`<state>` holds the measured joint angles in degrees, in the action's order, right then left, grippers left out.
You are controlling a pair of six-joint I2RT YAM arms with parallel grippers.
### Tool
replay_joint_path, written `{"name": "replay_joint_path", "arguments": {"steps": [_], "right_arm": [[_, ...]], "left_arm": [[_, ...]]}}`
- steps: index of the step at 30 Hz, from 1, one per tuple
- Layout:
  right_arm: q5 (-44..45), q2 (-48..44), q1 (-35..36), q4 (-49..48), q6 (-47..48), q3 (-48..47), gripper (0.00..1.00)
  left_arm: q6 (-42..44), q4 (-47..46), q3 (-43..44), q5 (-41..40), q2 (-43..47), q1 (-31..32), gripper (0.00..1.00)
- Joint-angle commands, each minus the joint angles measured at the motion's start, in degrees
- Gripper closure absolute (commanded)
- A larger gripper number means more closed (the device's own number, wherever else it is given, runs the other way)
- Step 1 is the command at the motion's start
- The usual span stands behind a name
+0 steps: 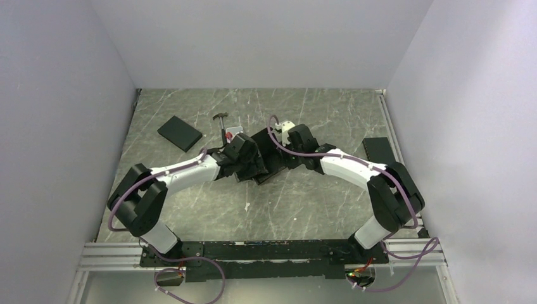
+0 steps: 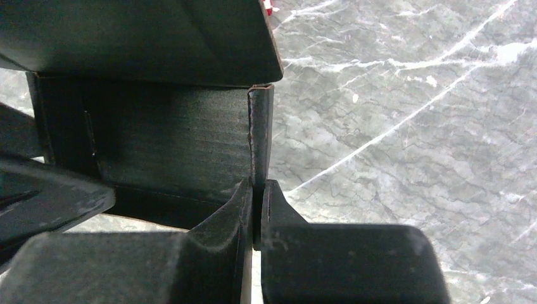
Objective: Fold the paper box
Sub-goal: Fold the paper box at the center of the board.
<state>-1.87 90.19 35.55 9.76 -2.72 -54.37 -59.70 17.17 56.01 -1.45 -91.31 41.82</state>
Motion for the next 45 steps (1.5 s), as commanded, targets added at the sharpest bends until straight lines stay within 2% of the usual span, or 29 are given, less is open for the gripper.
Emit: {"name": "replay_joint_path", "arguments": {"steps": [1, 10, 14, 15, 17, 21, 24, 28, 31, 37, 39, 43, 45], "right_arm": [[-3.3, 0.7, -2.0, -2.3, -1.7, -2.2, 1.0], [-5.9, 2.5, -3.6, -2.2, -1.6, -2.1, 1.0], [-9.3, 3.1, -5.4, -2.0, -1.2, -1.9, 1.0], [-9.9, 3.4, -5.8, -2.0, -0.9, -1.7, 1.0], [-11.3, 4.1, -6.7, -1.6, -0.5, -1.9, 1.0], [-14.3, 5.8, -9.2, -0.4, 0.7, -2.1, 1.0], [-16.2, 7.1, -11.9, 1.1, 1.8, -2.3, 1.0], [-18.5, 7.5, -17.1, 2.2, 3.4, -2.0, 0.99], [-20.1, 8.4, -18.6, 3.9, 6.4, -2.7, 0.9], [-22.0, 8.3, -19.1, 7.6, 11.0, -5.0, 0.58], [-21.8, 6.4, -19.7, 7.9, 12.3, -4.9, 0.51], [-24.2, 2.0, -22.3, 9.3, 15.6, -4.9, 0.43], [-26.0, -0.4, -24.1, 9.8, 17.4, -4.6, 0.41]], "left_arm": [[3.2, -3.1, -1.5, 1.7, 4.4, 0.3, 0.28], [10.8, -5.4, -4.5, 1.5, 12.1, 0.3, 0.21], [16.7, -5.9, -6.9, -1.7, 18.4, -0.9, 0.02], [17.7, -7.1, -8.8, -1.5, 20.2, -1.7, 0.01], [18.8, -10.6, -12.1, 1.4, 23.6, -4.7, 0.01], [20.1, -15.4, -16.5, 12.7, 27.2, -13.5, 0.01], [21.8, -13.7, -15.7, 15.4, 26.9, -17.1, 0.01], [24.3, -13.4, -14.3, 17.5, 24.9, -18.8, 0.0], [25.0, -14.8, -13.9, 19.0, 22.4, -19.3, 0.01], [24.9, -16.7, -13.0, 21.7, 18.5, -20.0, 0.01], [25.4, -18.9, -12.5, 22.9, 17.0, -20.1, 0.01], [29.3, -18.2, -7.9, 25.1, 11.1, -20.1, 0.02], [29.3, -13.2, -3.3, 24.5, 6.7, -20.1, 0.02]]}}
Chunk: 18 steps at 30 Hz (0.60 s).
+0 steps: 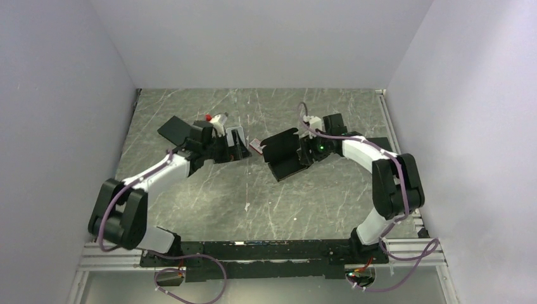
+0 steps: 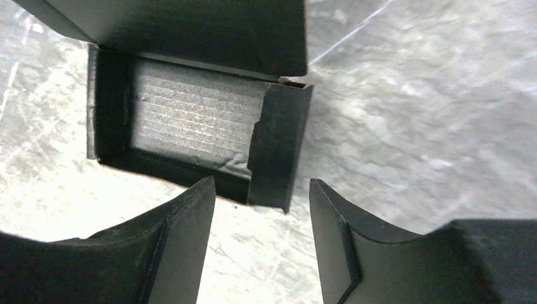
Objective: Fold the paper box
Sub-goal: Fold the paper box at the center of the board.
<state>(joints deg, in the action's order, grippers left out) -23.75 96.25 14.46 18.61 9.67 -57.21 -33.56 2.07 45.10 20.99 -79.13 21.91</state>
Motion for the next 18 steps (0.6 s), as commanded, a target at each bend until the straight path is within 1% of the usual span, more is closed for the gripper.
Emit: {"name": "replay_joint_path", "arguments": {"steps": [1, 2, 3, 4, 8, 11, 13, 15, 18], "right_arm": [[-5.6, -7.4, -4.2, 1.4, 5.8, -1.7, 0.39], [-6.9, -8.3, -5.2, 1.9, 6.8, -1.7, 0.38], [-7.8, -20.1, -6.3, 2.0, 7.2, -1.4, 0.38], [-9.3, -11.3, -7.3, 1.9, 7.5, -1.1, 0.37], [-11.5, -8.6, -8.1, 1.6, 5.5, -0.7, 0.39], [-13.2, -3.4, -8.3, 1.3, 1.1, -2.4, 0.41], [-13.6, 0.4, -9.2, 1.2, -1.6, -4.5, 0.47], [-12.9, 2.5, -9.4, 1.2, -2.6, -5.5, 0.51], [-14.8, 3.4, -10.3, 0.1, -4.1, -5.1, 0.53]], "left_arm": [[2.6, 4.2, 10.1, 1.4, -7.3, -0.2, 0.02], [1.2, 5.5, 11.7, 0.9, -8.9, -0.3, 0.03], [-0.1, 5.8, 12.6, 0.7, -10.1, -0.3, 0.05], [-1.3, 5.2, 12.9, 1.1, -11.0, -0.4, 0.05], [-3.9, 1.5, 12.0, 3.0, -12.4, -0.4, 0.09], [-4.3, 1.6, 11.3, 3.6, -12.3, -0.4, 0.1], [-4.6, 1.4, 10.2, 3.5, -11.6, -0.4, 0.12], [-5.2, 2.2, 9.1, 2.6, -10.9, -0.4, 0.16], [-7.1, 0.5, 6.3, 4.5, -10.4, -0.3, 0.19]]}}
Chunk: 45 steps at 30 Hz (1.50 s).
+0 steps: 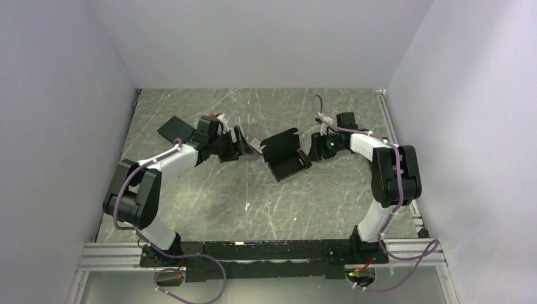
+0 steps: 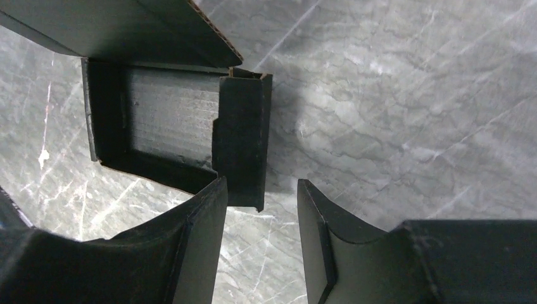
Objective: Fold the paper box
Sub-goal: Fold the paper box at the center of the board.
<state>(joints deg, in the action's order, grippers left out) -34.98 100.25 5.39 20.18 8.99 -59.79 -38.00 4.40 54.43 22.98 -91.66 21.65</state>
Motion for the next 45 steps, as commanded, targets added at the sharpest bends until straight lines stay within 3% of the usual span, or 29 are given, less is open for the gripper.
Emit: {"name": "replay_joint_path", "arguments": {"steps": [1, 4, 12, 23, 33, 45], "right_arm": [[-4.4, -0.3, -1.6, -1.7, -3.9, -2.4, 0.52], [-7.7, 1.5, -3.6, -1.8, -5.3, -2.8, 0.53], [-15.0, 7.5, -4.9, -1.0, -6.2, -4.9, 0.51], [-21.2, 11.6, -4.9, 0.3, -5.0, -7.1, 0.56], [-19.4, 11.1, -3.1, 1.9, -2.3, -7.2, 0.67], [-12.4, 7.2, 0.7, -0.8, -2.6, -4.9, 0.71]], "left_arm": [[-3.5, -3.5, -4.4, 3.8, 2.3, 0.1, 0.2], [-5.7, -9.2, -8.0, 7.0, 1.3, 1.2, 0.25], [-8.5, -12.7, -8.4, 7.2, -3.4, 6.9, 0.3], [-9.6, -13.6, -6.1, 8.3, -8.4, 8.6, 0.43], [-10.0, -13.7, -3.4, 8.8, -11.7, 9.7, 0.45], [-10.7, -14.5, -1.8, 9.2, -14.2, 10.3, 0.48]]}}
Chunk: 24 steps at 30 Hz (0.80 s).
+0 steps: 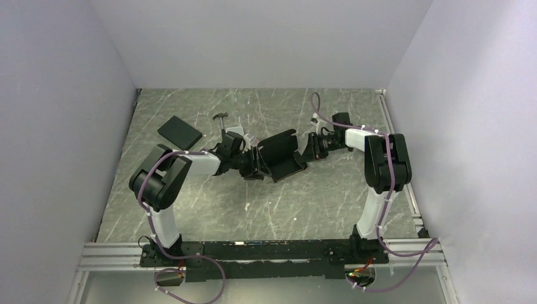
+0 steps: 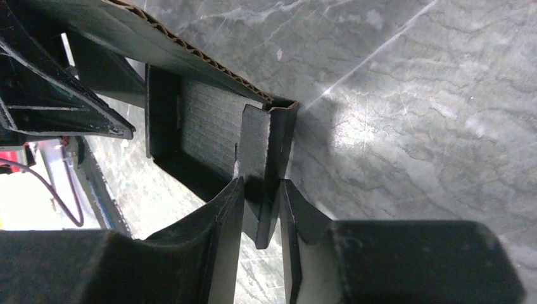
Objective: Fold the paper box
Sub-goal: Fold the paper box at the center of the board.
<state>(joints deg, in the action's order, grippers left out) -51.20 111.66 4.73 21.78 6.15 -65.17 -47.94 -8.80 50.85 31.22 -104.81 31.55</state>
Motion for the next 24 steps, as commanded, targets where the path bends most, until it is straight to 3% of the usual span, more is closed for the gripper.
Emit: {"name": "replay_joint_path", "arguments": {"steps": [1, 8, 12, 19, 24], "right_arm": [[5.0, -4.7, 1.8, -3.0, -0.2, 0.8, 0.73], [19.4, -6.7, 7.8, -5.8, -2.8, 2.7, 0.87], [30.2, -7.7, 12.0, -7.7, -3.7, 4.1, 1.0], [50.1, -10.2, 18.6, -10.4, -1.6, 5.5, 1.0], [55.0, -8.7, 21.8, -10.3, 1.2, 4.5, 0.99]], "left_arm": [[-0.8, -1.4, 1.7, 1.1, -1.2, 0.4, 0.49], [-1.1, -2.1, 1.9, 1.3, -1.7, 0.5, 0.5], [-1.2, -2.3, 1.8, 1.4, -1.5, 0.5, 0.5], [-1.8, -3.6, 1.2, 1.7, -1.4, 0.4, 0.5], [-2.1, -4.1, 1.1, 2.0, -1.3, 0.5, 0.51]]}}
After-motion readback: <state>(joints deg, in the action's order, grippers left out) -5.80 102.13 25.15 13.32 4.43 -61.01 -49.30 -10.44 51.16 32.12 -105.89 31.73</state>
